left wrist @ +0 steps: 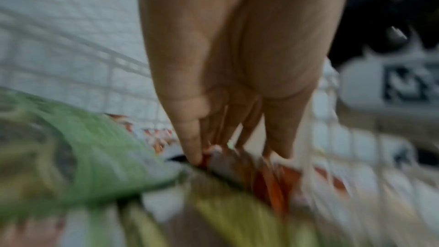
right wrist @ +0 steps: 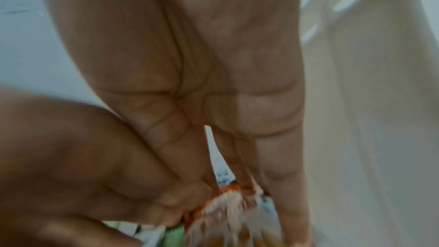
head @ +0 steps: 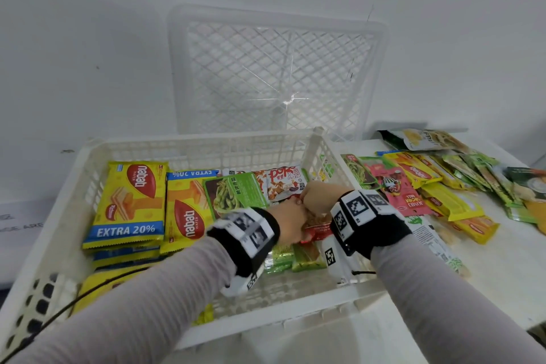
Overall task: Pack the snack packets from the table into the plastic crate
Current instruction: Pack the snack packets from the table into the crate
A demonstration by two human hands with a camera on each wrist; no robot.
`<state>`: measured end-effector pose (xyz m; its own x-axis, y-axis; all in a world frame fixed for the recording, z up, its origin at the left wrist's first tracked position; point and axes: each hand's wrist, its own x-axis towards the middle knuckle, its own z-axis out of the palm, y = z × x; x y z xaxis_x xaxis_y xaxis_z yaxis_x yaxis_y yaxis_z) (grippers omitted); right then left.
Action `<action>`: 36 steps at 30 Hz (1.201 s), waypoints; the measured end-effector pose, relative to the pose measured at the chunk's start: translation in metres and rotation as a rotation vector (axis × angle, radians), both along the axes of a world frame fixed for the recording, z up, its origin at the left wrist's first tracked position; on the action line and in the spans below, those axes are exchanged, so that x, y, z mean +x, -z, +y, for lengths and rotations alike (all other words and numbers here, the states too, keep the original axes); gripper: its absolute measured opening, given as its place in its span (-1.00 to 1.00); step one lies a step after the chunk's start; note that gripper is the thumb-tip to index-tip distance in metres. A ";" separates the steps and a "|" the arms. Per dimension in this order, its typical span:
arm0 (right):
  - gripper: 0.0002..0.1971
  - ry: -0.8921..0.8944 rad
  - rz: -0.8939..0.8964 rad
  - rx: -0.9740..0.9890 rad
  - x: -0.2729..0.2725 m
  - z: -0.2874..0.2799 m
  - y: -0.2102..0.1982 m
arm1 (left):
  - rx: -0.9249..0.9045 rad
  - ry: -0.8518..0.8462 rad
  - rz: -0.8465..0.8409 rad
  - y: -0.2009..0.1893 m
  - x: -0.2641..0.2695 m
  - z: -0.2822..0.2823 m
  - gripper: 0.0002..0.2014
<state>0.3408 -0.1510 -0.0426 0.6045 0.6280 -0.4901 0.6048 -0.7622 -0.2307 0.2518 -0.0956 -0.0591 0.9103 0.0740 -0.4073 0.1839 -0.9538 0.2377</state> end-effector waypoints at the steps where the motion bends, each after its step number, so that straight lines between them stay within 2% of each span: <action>1: -0.68 -0.009 -0.005 0.014 0.002 0.000 -0.004 | -0.104 -0.043 -0.008 -0.006 0.002 0.010 -0.67; 3: -0.68 -0.013 -0.009 0.085 0.004 0.002 -0.013 | -0.188 -0.113 -0.068 -0.024 -0.004 0.031 -0.65; 6: -0.69 0.015 0.029 0.300 0.003 0.010 -0.028 | -0.109 -0.316 -0.166 -0.047 -0.019 0.066 -0.54; 8: -0.71 0.031 0.141 0.400 0.000 0.019 -0.032 | -0.058 -0.437 -0.210 -0.052 -0.035 0.084 -0.52; 12: -0.77 0.094 0.295 0.410 -0.016 0.042 -0.022 | -0.024 -0.613 -0.137 -0.043 -0.063 0.097 -0.57; 15: -0.69 0.071 0.262 0.351 -0.026 0.056 -0.007 | -0.163 -0.710 -0.070 -0.030 -0.071 0.099 -0.64; 19: -0.52 0.041 0.177 0.336 -0.027 0.063 0.005 | -0.408 -0.867 -0.185 -0.021 -0.070 0.104 -0.73; 22: -0.35 0.055 0.216 0.353 -0.023 0.063 0.012 | -0.533 -0.907 -0.251 -0.019 -0.070 0.108 -0.67; 24: -0.31 0.071 0.241 0.372 -0.019 0.061 0.013 | -0.574 -0.911 -0.283 -0.018 -0.069 0.109 -0.55; 26: -0.41 0.113 0.336 0.423 -0.015 0.062 0.016 | -0.608 -0.920 -0.289 -0.017 -0.069 0.110 -0.52; 28: -0.64 0.178 0.511 0.503 -0.012 0.064 0.015 | -0.638 -0.932 -0.298 -0.015 -0.068 0.111 -0.55; 30: -0.85 0.249 0.688 0.585 -0.011 0.065 0.011 | -0.614 -0.941 -0.341 -0.015 -0.069 0.115 -0.55; 31: -0.89 0.273 0.751 0.622 -0.010 0.065 0.008 | -0.583 -0.944 -0.368 -0.015 -0.070 0.117 -0.54; 34: -0.83 0.335 0.899 0.736 -0.004 0.062 -0.002 | -0.558 -0.957 -0.430 -0.015 -0.074 0.123 -0.47; 36: -0.76 0.387 1.012 0.813 -0.001 0.058 -0.007 | -0.684 -0.999 -0.449 -0.017 -0.076 0.123 -0.44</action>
